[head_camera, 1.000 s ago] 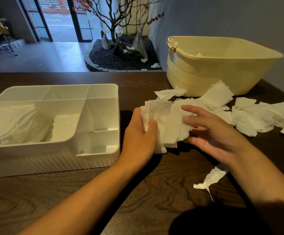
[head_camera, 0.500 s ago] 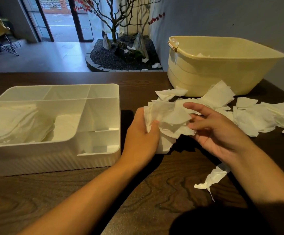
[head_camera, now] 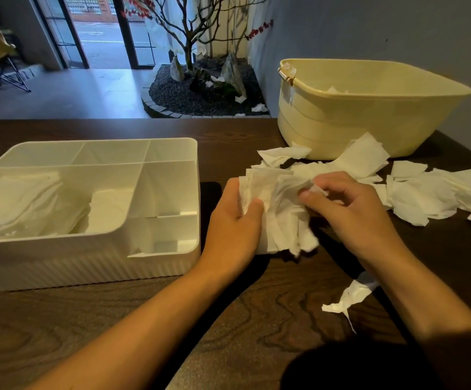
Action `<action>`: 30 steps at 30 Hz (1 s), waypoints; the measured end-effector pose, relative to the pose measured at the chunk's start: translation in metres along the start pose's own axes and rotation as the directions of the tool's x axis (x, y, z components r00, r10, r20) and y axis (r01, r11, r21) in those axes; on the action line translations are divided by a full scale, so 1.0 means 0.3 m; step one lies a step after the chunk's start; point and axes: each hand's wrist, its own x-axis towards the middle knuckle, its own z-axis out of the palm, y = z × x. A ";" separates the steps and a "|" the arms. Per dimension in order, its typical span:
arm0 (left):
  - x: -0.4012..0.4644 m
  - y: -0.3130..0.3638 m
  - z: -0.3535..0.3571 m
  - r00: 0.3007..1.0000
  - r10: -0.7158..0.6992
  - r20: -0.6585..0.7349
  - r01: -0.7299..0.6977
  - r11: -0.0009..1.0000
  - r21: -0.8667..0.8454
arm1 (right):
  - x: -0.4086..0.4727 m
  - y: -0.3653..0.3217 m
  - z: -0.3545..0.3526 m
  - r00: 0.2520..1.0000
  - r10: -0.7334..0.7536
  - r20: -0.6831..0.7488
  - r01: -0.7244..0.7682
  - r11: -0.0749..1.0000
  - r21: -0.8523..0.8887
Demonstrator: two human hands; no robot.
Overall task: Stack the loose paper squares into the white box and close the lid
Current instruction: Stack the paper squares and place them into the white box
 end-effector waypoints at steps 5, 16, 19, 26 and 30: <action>0.004 0.008 -0.001 0.997 -0.078 0.028 0.081 0.990 -0.117 | -0.014 -0.016 -0.001 0.991 0.012 0.133 -0.035 0.984 0.173; -0.006 0.003 0.003 0.983 -0.006 0.186 0.003 1.000 0.019 | 0.005 -0.010 -0.039 0.957 0.130 0.259 -0.083 0.979 -0.183; -0.006 0.001 0.000 0.987 -0.011 0.158 0.006 1.000 0.030 | 0.017 -0.037 -0.119 0.736 0.351 0.579 -0.207 0.931 -0.302; -0.009 -0.001 0.005 0.993 0.010 0.120 -0.015 0.999 0.035 | -0.003 -0.032 -0.080 0.369 0.499 0.784 -0.278 0.864 -0.419; -0.006 -0.007 0.002 0.997 0.074 -0.007 -0.073 0.996 0.042 | 0.005 -0.017 -0.041 0.777 0.280 0.564 -0.244 0.960 -0.139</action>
